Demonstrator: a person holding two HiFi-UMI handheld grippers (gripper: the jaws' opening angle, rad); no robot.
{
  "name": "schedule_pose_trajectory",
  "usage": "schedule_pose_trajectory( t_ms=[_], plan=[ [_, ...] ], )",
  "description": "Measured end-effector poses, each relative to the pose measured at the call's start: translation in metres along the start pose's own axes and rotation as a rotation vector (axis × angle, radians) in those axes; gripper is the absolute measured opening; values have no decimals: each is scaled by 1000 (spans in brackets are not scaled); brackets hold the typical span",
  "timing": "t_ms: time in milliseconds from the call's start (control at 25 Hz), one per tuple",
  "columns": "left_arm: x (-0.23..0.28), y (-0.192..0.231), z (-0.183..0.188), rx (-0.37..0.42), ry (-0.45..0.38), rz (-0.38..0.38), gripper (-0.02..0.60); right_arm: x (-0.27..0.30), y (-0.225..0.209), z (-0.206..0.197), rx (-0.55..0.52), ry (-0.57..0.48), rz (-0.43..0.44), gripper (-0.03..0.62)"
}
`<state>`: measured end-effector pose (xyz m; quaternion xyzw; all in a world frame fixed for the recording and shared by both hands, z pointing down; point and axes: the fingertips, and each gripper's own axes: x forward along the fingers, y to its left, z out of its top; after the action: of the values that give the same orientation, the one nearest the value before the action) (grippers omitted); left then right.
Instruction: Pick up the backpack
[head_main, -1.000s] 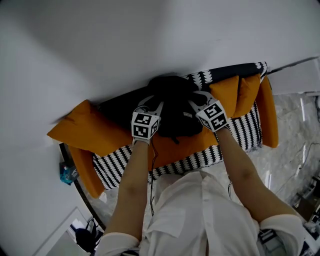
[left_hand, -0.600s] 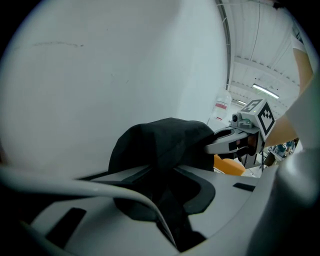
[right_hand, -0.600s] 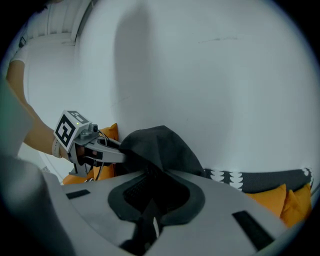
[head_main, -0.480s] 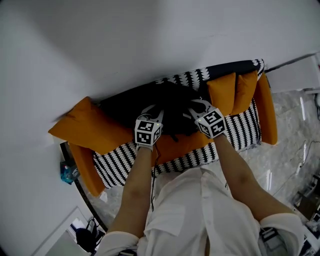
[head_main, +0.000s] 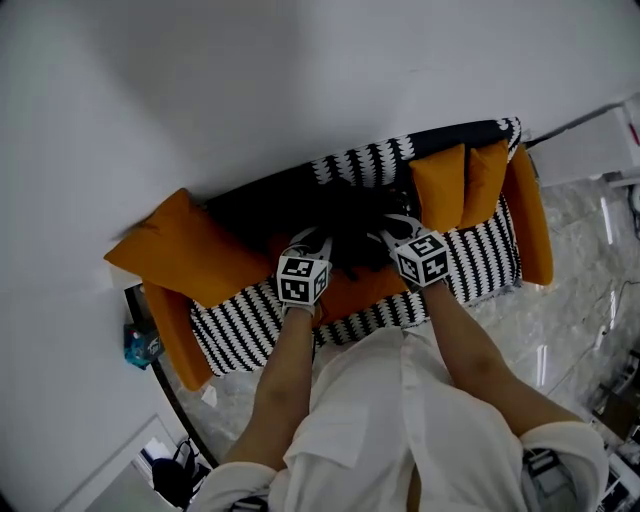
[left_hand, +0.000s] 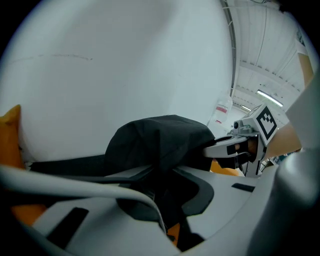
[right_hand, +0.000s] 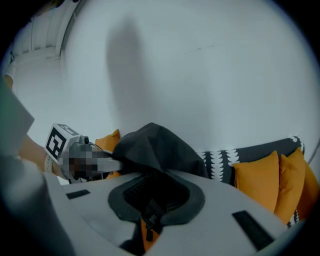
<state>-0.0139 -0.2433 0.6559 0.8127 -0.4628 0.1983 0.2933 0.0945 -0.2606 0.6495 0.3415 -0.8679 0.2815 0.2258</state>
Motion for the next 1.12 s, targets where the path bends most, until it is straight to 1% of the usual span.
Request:
schedule_pose_trajectory(
  t_ms=[240, 520, 800, 920, 1120],
  plan=[
    [-21, -15, 7, -48, -41, 9, 55, -20, 14, 4, 15, -26, -14, 37],
    [-42, -29, 26, -53, -99, 1, 51, -40, 24, 18, 2, -50, -7, 34],
    [-73, -39, 60, -42, -200, 4, 48, -62, 41, 53, -49, -119, 18, 33],
    [-87, -46, 77, -37, -249, 7, 48, -74, 48, 72, -61, -165, 29, 32],
    [-112, -57, 116, -13, -352, -3, 48, -95, 58, 112, -101, -256, 48, 32]
  ],
)
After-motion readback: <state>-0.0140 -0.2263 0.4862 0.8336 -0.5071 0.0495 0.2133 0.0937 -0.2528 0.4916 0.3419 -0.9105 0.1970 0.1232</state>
